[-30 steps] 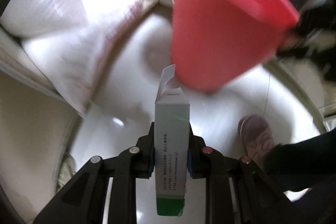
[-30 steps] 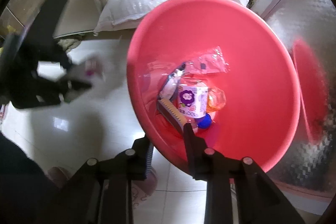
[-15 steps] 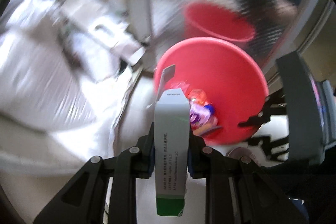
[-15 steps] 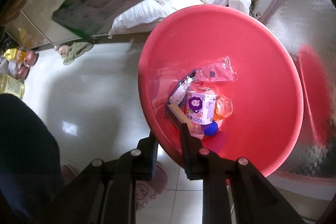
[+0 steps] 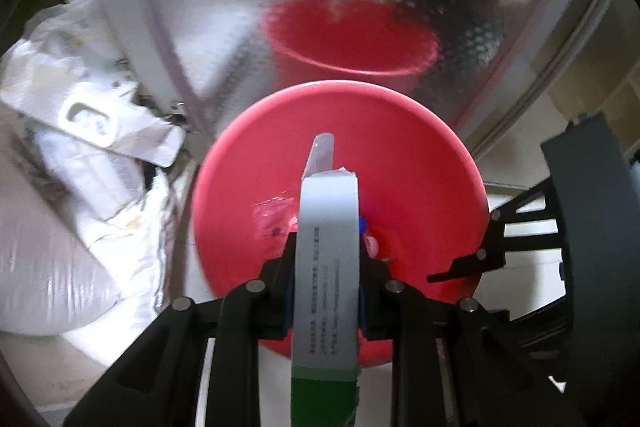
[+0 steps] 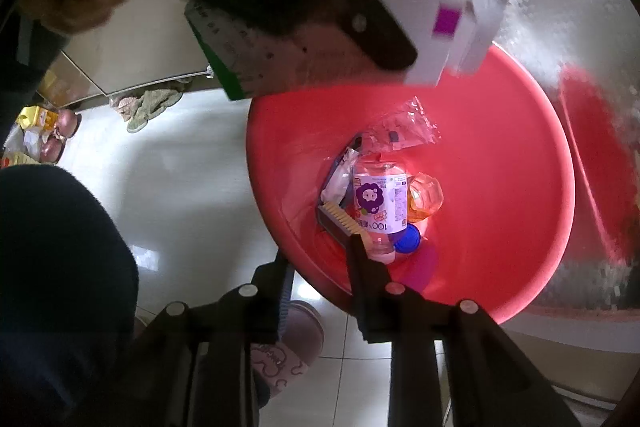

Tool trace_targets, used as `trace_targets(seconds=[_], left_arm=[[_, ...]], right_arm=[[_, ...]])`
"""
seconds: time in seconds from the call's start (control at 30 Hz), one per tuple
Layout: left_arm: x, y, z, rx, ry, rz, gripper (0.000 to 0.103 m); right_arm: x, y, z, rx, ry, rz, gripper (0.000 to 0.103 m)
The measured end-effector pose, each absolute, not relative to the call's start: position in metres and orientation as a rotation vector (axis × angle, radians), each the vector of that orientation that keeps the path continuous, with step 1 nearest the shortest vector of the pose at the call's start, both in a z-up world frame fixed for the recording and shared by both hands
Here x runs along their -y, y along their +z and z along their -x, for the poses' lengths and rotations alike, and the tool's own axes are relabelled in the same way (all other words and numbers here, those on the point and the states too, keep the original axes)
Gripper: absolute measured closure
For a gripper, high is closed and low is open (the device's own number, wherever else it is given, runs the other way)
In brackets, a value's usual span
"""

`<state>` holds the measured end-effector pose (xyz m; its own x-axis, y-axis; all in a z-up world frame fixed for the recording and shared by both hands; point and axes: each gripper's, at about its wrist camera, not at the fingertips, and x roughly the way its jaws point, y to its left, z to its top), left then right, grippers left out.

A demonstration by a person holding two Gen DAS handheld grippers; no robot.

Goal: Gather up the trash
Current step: 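Lift the medicine box with the left tool and drop it into the red bin, then raise both tools from the bin back over the counter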

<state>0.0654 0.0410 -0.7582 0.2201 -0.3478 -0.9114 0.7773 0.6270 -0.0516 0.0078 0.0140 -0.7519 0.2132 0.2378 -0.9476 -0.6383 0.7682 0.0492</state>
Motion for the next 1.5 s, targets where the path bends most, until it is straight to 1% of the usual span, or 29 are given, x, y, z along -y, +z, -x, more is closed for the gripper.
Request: trace_targets(seconds=[0.1,0.2,0.23,0.3,0.33,0.37,0.53,0.6,0.67,0.7,0.77,0.8,0.93,1.03,1.1,1.3,1.5], left_arm=[[-0.034,-0.768,-0.064,-1.106,-0.825,-0.492,0.081],[-0.034,-0.776,-0.064,-1.120,-0.824,-0.493,0.081],[-0.035,-0.777,-0.064,-1.127,-0.824,-0.489,0.080],[-0.040,-0.779,-0.064,-1.127,-0.829,-0.473,0.064],[-0.043,-0.779,-0.064,-1.121,-0.825,-0.465,0.046],[-0.044,-0.781,-0.066,-1.121,-0.818,-0.460,0.031],[-0.057,-0.777,-0.062,-1.091,-0.808,-0.430,0.014],[-0.063,-0.773,-0.061,-1.090,-0.796,-0.420,0.013],[-0.070,-0.765,-0.056,-1.090,-0.783,-0.405,0.004],[-0.073,-0.760,-0.053,-1.092,-0.774,-0.399,0.001],[-0.081,-0.747,-0.048,-1.102,-0.743,-0.390,0.000],[-0.085,-0.740,-0.047,-1.113,-0.727,-0.381,0.000],[-0.103,-0.700,-0.043,-1.132,-0.663,-0.346,0.000],[-0.114,-0.653,-0.041,-1.150,-0.604,-0.317,0.000],[-0.119,-0.620,-0.039,-1.155,-0.591,-0.287,0.000],[-0.129,-0.479,-0.023,-1.097,-0.535,-0.296,0.000],[-0.140,-0.326,-0.006,-1.035,-0.528,-0.282,0.000]], right_arm=[[-0.011,-0.753,-0.009,-1.214,0.619,0.362,0.075],[-0.011,-0.752,-0.009,-1.218,0.614,0.342,0.074],[-0.012,-0.752,-0.008,-1.216,0.613,0.344,0.074],[-0.013,-0.751,-0.008,-1.216,0.610,0.344,0.074],[-0.013,-0.751,-0.007,-1.217,0.608,0.341,0.073],[-0.013,-0.751,-0.007,-1.218,0.608,0.338,0.073],[-0.012,-0.751,-0.006,-1.221,0.599,0.334,0.071],[-0.011,-0.751,-0.007,-1.229,0.589,0.329,0.067],[-0.009,-0.748,-0.008,-1.231,0.572,0.316,0.052],[-0.007,-0.744,-0.008,-1.234,0.571,0.302,0.050],[-0.006,-0.736,-0.008,-1.238,0.567,0.281,0.042],[-0.005,-0.732,-0.008,-1.246,0.567,0.268,0.041],[-0.006,-0.700,-0.010,-1.268,0.553,0.263,0.032],[-0.008,-0.660,-0.016,-1.246,0.513,0.265,0.027],[-0.009,-0.634,-0.022,-1.239,0.478,0.250,0.026],[-0.010,-0.499,-0.021,-1.170,0.365,0.170,0.020],[-0.022,-0.335,0.003,-1.089,0.310,0.124,0.013]])
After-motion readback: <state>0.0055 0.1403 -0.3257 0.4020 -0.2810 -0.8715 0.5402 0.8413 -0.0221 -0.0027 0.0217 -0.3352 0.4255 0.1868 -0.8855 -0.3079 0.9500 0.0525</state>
